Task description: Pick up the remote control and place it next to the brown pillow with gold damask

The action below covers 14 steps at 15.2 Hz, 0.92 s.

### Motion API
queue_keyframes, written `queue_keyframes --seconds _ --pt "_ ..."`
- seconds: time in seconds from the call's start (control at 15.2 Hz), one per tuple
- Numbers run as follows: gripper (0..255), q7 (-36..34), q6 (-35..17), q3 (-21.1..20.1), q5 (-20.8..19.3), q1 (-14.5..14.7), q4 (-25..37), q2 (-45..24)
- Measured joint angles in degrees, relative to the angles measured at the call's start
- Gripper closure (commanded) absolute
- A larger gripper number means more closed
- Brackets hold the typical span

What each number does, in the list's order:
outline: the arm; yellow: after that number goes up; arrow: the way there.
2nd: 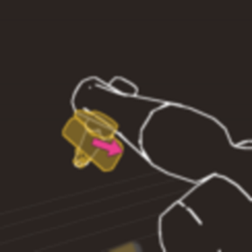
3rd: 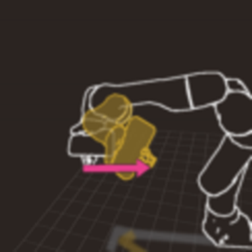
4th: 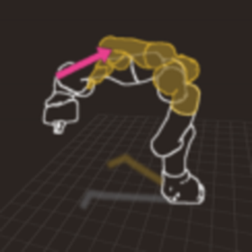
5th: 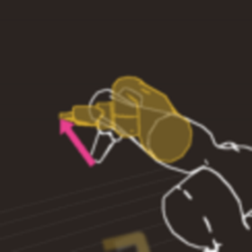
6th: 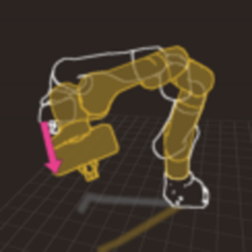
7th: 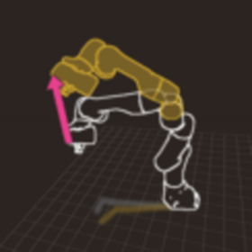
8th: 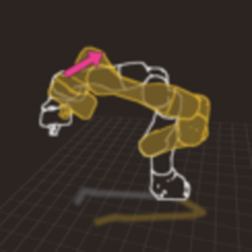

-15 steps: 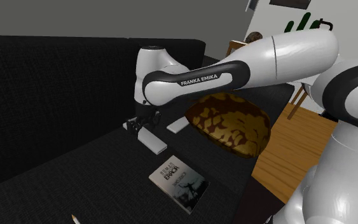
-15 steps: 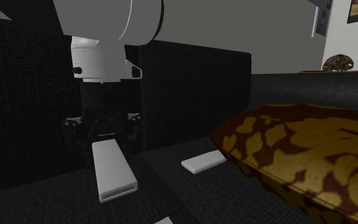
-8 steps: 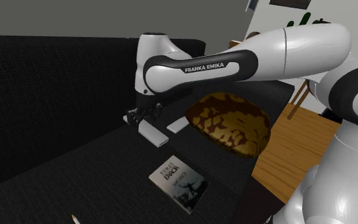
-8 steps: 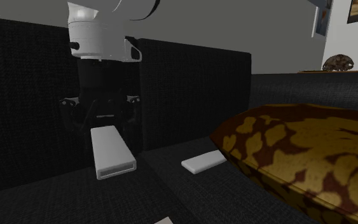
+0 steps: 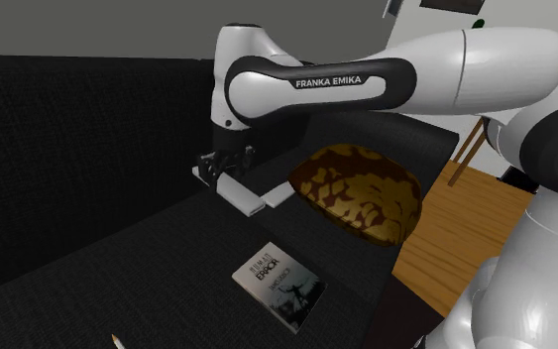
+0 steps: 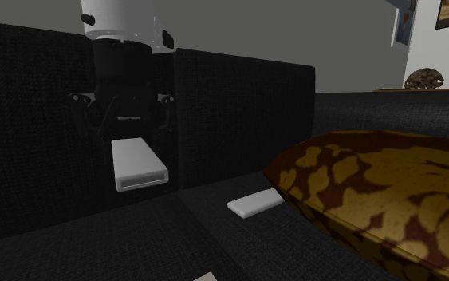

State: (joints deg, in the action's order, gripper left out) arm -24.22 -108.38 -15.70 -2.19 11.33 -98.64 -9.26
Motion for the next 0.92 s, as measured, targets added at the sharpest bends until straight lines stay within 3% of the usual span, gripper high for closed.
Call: queue_keyframes --seconds 0.92 --pt "255 0.0 10.7 -0.2 0.1 0.2 10.6 0.2"
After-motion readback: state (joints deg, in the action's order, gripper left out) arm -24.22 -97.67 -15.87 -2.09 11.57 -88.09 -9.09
